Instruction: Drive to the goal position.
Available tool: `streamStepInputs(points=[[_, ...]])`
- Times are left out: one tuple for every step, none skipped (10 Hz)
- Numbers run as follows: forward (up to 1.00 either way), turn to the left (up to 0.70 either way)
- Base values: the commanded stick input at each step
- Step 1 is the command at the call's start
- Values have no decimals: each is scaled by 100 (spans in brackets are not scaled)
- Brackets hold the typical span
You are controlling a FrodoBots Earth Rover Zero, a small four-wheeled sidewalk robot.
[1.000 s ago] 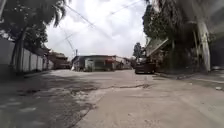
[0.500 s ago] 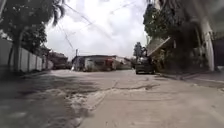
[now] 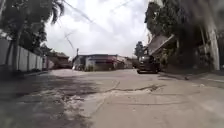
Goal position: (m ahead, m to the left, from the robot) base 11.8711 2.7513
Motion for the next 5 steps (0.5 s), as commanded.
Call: streamStepInputs(points=[[50, 1], [50, 1], [50, 1], [50, 1], [50, 1]])
